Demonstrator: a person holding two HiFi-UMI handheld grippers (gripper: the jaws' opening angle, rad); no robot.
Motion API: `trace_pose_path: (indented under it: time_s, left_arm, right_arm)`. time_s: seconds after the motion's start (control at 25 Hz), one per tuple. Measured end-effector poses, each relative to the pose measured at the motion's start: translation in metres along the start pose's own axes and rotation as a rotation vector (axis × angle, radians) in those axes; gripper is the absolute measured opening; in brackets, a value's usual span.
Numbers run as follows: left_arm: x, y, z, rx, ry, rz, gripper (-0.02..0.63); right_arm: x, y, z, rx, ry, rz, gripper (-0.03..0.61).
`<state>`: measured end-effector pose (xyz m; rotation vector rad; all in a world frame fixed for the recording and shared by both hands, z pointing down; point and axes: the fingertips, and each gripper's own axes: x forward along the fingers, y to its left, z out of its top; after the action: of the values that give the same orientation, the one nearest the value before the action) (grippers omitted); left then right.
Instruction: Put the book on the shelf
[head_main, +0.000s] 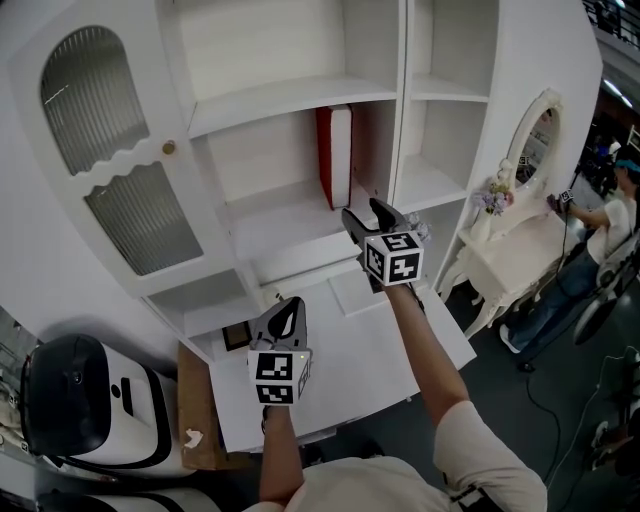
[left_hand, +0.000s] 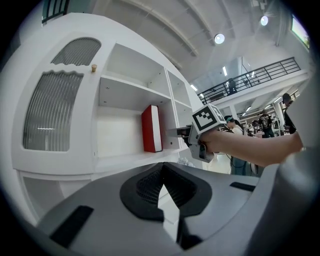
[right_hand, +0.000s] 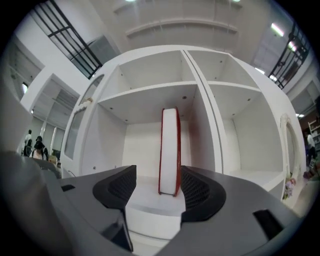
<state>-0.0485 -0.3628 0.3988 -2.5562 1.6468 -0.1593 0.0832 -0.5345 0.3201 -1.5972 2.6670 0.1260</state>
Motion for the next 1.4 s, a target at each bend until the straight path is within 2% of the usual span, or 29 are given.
trace_pose_path:
  time_s: [0.16, 0.28, 0.48, 0.64, 0.72, 0.84, 1.0, 1.16, 1.4]
  left_arm:
    - [-0.006, 0.005, 0.002, -0.044, -0.048, -0.005, 0.017]
    - [-0.011, 0.012, -0.001, -0.077, -0.058, 0.000, 0.017]
    - [-0.023, 0.023, -0.009, -0.105, -0.072, 0.034, 0.017]
    - [-0.029, 0.024, -0.013, -0.080, -0.078, 0.036, 0.017]
    - [-0.032, 0.024, -0.011, -0.075, -0.102, 0.017, 0.017]
    - [-0.037, 0.024, -0.007, -0.084, -0.140, 0.021, 0.017]
    - [-0.041, 0.028, -0.004, -0.091, -0.157, 0.055, 0.017]
    - [-0.040, 0.027, -0.005, -0.075, -0.147, 0.075, 0.017]
    - [-0.046, 0.035, -0.002, -0.083, -0.186, 0.158, 0.017]
  right_arm:
    - [-0.018, 0.025, -0.010, -0.096, -0.008, 0.019, 0.282]
    - [-0.032, 0.048, -0.017, -0.117, -0.016, 0.047, 0.282]
    - [-0.071, 0.064, -0.021, -0.047, -0.050, 0.059, 0.282]
    - [-0.102, 0.064, -0.024, -0.035, -0.074, 0.010, 0.282]
    - [-0.121, 0.064, -0.029, 0.002, -0.112, -0.021, 0.281]
    - [-0.144, 0.060, -0.043, 0.055, -0.154, -0.038, 0.230]
    - [-0.152, 0.054, -0.056, 0.039, -0.118, -0.056, 0.230]
    - [-0.157, 0.049, -0.055, 0.047, -0.129, -0.080, 0.230]
    - [-0.161, 0.053, -0.055, 0.044, -0.137, -0.064, 0.158]
